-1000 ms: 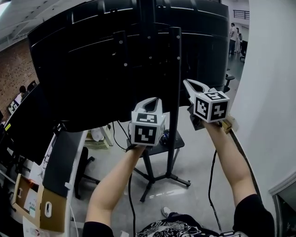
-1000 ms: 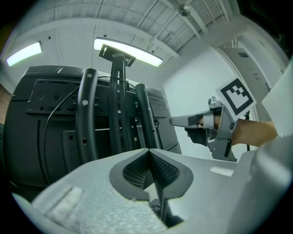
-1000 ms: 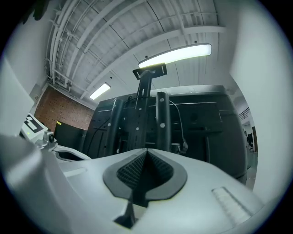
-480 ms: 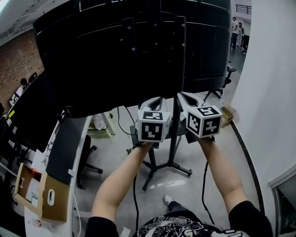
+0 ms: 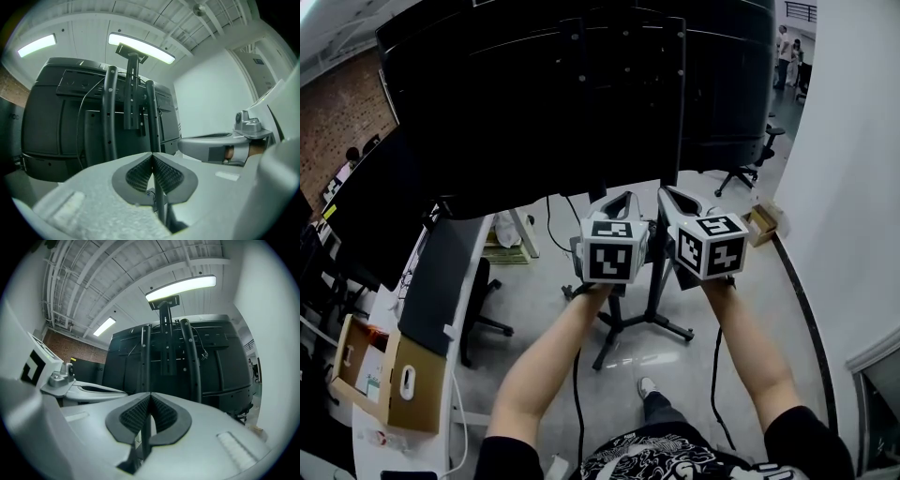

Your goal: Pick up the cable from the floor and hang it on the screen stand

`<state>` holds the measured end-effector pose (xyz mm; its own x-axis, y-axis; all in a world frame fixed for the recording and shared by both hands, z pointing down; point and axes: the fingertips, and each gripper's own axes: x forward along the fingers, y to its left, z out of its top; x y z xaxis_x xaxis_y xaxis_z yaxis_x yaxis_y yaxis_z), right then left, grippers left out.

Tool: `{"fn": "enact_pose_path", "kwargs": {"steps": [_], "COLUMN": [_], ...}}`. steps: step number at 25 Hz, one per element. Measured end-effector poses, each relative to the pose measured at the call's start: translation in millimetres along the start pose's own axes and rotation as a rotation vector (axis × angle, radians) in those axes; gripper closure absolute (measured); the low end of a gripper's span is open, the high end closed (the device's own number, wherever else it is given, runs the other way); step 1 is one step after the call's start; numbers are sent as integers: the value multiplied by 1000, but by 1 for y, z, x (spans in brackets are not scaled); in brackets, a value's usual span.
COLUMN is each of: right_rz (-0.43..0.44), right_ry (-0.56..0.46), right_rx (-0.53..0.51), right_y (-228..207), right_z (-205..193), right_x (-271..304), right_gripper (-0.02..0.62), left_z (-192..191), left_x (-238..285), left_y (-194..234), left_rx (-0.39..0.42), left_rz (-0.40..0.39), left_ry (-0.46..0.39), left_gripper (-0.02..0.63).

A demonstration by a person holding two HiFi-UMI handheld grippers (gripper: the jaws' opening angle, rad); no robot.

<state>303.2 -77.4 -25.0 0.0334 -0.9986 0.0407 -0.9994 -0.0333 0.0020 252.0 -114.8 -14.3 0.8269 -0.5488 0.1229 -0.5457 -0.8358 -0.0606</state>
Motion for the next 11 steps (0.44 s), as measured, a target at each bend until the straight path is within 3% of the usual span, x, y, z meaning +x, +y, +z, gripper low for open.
{"fn": "enact_pose_path", "kwargs": {"steps": [11], "right_rz": [6], "right_ry": [12], "right_rx": [12], "right_y": [8], "right_z": [-10], "right_x": [-4], "right_gripper": [591], "left_z": [-8], "left_x": [-8], "left_y": [-2], "left_rx": [10], "left_rz": [3], "left_ry": [8], "left_gripper": [609]}}
